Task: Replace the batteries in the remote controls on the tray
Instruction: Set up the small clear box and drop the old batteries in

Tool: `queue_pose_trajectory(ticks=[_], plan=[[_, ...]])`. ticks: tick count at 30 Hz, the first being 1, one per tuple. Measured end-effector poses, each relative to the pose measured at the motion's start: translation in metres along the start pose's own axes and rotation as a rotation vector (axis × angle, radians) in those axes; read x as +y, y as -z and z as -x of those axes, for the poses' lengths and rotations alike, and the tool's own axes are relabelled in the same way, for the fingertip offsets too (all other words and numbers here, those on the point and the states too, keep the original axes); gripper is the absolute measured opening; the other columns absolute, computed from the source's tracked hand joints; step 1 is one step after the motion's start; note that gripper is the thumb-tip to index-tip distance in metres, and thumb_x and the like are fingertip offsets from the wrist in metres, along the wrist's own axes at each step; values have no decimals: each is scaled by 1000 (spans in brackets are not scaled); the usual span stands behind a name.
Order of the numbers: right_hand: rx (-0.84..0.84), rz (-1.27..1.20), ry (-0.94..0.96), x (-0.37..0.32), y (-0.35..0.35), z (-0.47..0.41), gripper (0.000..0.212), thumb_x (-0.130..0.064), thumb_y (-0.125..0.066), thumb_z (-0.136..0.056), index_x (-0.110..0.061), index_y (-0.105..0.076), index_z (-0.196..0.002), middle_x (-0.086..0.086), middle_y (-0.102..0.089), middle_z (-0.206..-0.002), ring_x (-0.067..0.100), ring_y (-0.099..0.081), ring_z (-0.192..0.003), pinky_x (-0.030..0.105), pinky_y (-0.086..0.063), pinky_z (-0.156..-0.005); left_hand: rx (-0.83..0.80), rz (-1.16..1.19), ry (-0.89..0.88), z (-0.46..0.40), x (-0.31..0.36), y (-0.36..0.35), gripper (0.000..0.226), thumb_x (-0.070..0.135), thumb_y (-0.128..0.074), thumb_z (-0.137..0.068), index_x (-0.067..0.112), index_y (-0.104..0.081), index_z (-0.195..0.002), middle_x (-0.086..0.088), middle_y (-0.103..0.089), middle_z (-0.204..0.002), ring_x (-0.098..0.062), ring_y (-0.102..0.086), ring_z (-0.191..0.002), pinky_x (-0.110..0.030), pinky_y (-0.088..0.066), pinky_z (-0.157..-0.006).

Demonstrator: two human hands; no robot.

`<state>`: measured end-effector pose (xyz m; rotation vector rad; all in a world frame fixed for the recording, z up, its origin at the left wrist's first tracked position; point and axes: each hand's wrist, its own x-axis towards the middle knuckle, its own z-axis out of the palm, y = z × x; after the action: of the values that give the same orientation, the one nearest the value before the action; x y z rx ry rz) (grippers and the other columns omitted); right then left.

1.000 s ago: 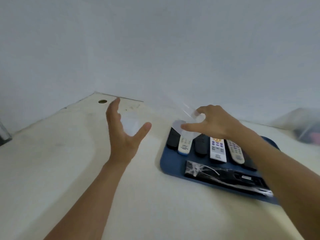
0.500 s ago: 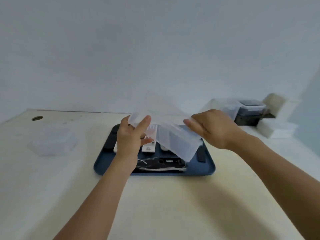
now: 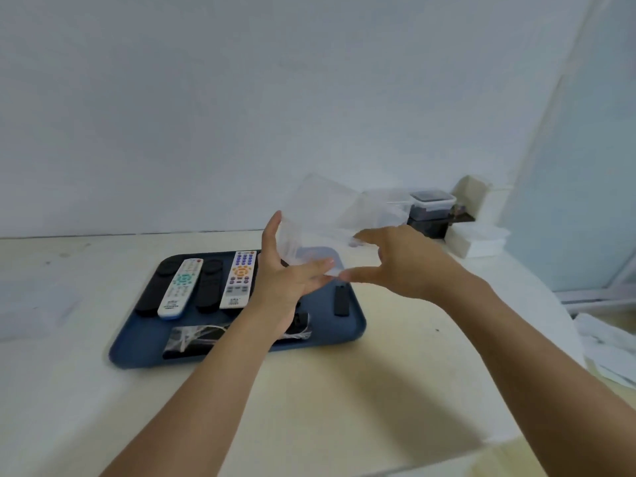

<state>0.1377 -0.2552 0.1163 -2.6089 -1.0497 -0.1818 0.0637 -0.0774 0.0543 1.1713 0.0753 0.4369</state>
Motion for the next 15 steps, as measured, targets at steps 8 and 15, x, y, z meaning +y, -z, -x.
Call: queue_pose_trajectory(ticks=[8, 15], plan=[[-81, 37, 26, 45, 4, -8, 48, -52, -82, -72, -15, -57, -53, -3, -42, -48, 14, -38, -48, 30, -33, -53, -137, -782, -132, -17, -7, -1, 102, 55, -90, -59, 46, -29, -139, 8, -42, -139, -11, -44, -129, -37, -43, -107], [-127, 313, 66, 71, 0, -5, 29, -52, -80, -74, -23, -75, -78, -9, -64, -73, 15, -55, -76, 30, -44, -65, -473, -1066, -46, -42, -16, -14, 97, 53, -85, -72, 43, -30, -151, 15, -25, -153, -6, -53, -111, -21, -48, -94]])
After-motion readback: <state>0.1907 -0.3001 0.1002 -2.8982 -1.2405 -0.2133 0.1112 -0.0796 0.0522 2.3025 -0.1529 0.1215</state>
